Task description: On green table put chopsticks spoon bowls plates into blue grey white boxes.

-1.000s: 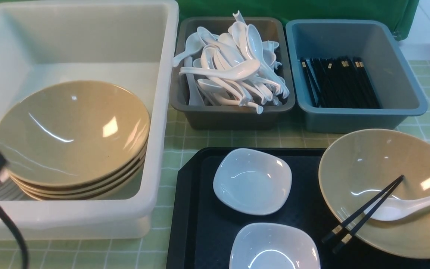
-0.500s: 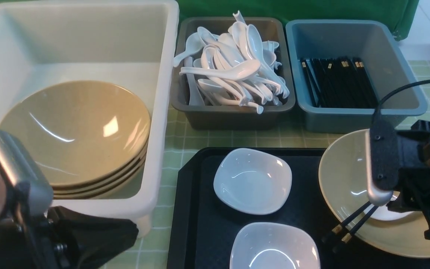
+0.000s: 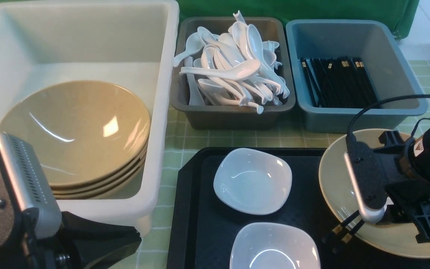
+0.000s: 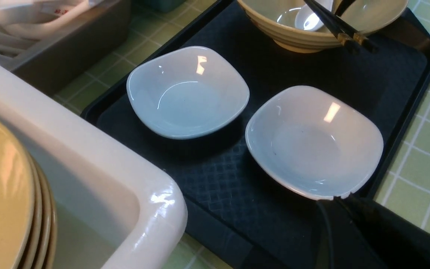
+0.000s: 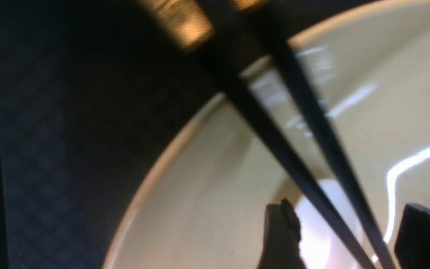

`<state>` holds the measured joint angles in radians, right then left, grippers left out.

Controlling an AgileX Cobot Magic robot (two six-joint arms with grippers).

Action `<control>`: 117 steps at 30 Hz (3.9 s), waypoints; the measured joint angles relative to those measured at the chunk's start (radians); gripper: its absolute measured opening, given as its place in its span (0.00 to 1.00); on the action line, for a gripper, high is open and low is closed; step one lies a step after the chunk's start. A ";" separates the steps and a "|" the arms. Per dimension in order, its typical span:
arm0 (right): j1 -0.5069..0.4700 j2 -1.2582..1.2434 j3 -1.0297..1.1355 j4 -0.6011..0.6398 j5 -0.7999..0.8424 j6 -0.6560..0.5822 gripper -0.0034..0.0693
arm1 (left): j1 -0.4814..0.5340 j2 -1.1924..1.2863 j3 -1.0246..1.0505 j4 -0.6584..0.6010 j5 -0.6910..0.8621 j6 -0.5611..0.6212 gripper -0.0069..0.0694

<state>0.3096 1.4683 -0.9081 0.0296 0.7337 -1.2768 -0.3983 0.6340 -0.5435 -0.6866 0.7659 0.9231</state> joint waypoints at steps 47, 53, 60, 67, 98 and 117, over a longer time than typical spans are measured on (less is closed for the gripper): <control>-0.313 0.309 -0.770 0.643 0.143 0.429 0.12 | 0.000 0.065 -0.008 -0.189 -0.195 0.089 0.09; -0.375 0.541 -0.969 0.793 -0.024 0.516 0.12 | 0.000 0.205 -0.074 -0.286 -0.182 0.196 0.09; -0.383 0.800 -1.069 0.806 -0.073 0.624 0.12 | 0.000 0.308 -0.157 -0.310 -0.151 0.214 0.09; -0.383 0.863 -1.074 0.787 -0.066 0.649 0.14 | 0.000 0.313 -0.163 -0.310 -0.141 0.214 0.09; -0.234 0.015 -0.196 0.149 0.148 0.018 0.69 | 0.000 0.174 -0.306 0.110 0.195 -0.218 0.09; -0.130 0.163 -0.060 -0.252 0.117 0.207 0.49 | 0.000 0.130 -0.306 0.127 0.198 -0.241 0.09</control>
<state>0.1801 1.6318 -0.9682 -0.2221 0.8508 -1.0699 -0.3983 0.7640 -0.8498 -0.5597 0.9634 0.6817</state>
